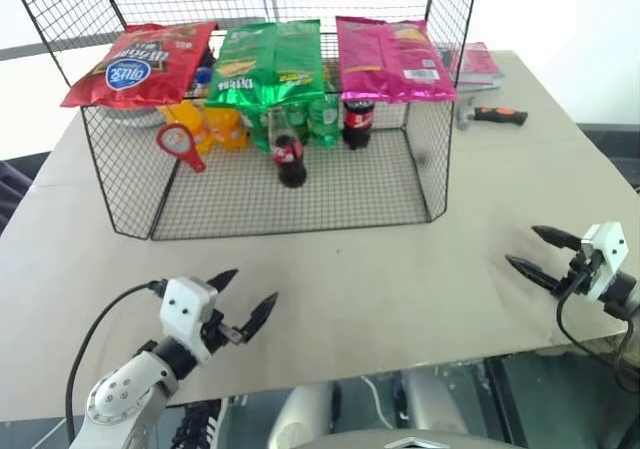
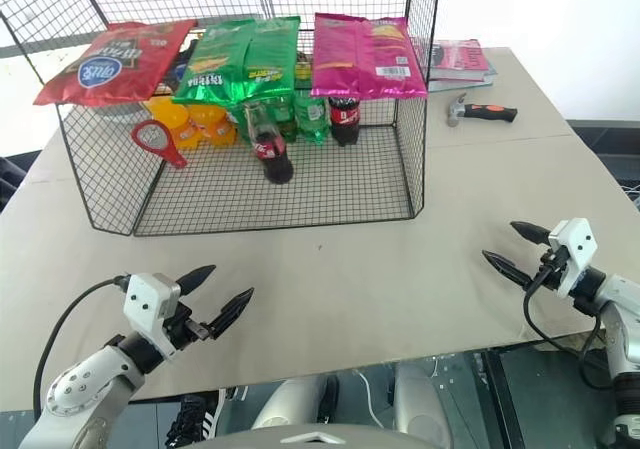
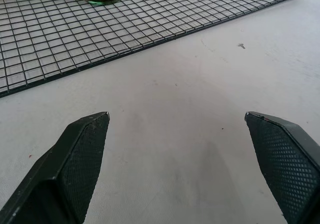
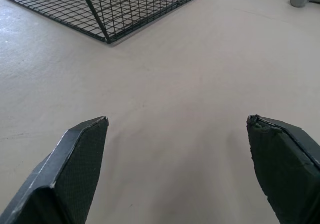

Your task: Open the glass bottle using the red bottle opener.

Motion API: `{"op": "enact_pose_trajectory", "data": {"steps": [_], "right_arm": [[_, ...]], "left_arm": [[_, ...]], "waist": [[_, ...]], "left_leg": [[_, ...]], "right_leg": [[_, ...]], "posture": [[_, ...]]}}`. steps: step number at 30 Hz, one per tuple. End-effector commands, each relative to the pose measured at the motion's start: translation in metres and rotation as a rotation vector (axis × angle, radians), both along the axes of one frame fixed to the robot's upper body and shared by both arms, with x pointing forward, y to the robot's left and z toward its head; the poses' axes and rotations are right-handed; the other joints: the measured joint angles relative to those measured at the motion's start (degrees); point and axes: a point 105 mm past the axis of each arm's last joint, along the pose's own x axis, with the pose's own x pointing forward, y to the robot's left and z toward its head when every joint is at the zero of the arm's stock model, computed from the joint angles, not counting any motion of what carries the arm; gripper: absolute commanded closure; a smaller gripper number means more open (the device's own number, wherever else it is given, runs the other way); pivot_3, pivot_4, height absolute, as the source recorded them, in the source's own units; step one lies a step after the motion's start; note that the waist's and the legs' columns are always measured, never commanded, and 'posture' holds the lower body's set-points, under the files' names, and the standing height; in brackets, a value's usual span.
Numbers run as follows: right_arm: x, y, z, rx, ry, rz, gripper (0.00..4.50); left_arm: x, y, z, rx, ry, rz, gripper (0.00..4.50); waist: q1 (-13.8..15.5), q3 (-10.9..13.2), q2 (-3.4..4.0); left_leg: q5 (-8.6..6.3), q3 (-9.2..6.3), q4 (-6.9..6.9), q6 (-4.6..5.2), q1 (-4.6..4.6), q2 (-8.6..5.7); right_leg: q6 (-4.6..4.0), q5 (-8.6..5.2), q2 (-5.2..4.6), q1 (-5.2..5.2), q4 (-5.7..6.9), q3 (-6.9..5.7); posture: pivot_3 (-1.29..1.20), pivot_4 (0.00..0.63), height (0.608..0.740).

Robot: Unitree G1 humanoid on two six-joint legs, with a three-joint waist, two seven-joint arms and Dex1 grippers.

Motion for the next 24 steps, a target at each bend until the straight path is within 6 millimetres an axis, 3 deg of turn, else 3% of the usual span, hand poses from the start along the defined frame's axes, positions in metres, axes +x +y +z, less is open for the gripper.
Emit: {"op": "enact_pose_trajectory", "data": {"steps": [1, 17, 24], "right_arm": [[0.002, 0.0, 0.012, -0.001, -0.05, 0.007, 0.05], [0.006, 0.004, 0.002, -0.001, -0.059, 0.006, 0.05], [0.006, 0.018, 0.001, -0.005, -0.062, 0.059, 0.05]], "left_arm": [[-0.002, 0.005, 0.002, 0.011, -0.007, -0.008, 0.0], [-0.006, 0.013, -0.005, 0.004, 0.0, 0.015, 0.0], [0.012, 0.024, 0.011, -0.032, -0.097, 0.108, 0.0]], "waist": [[-0.01, 0.0, 0.0], [-0.05, 0.0, 0.0], [0.05, 0.01, 0.01]], "left_leg": [[0.0, 0.0, 0.0, 0.0, 0.0, 0.0], [0.0, 0.01, 0.0, 0.0, -0.02, 0.0], [0.0, 0.01, 0.0, 0.0, -0.03, 0.0]], "right_leg": [[0.0, 0.0, 0.0, 0.0, 0.0, 0.0], [0.0, 0.0, 0.0, -0.03, 0.0, 0.0], [-0.01, 0.01, 0.0, -0.05, 0.0, -0.01]], "posture": [[0.0, 0.15, 0.74], [0.0, 0.15, 0.74], [0.0, 0.15, 0.74]]}}
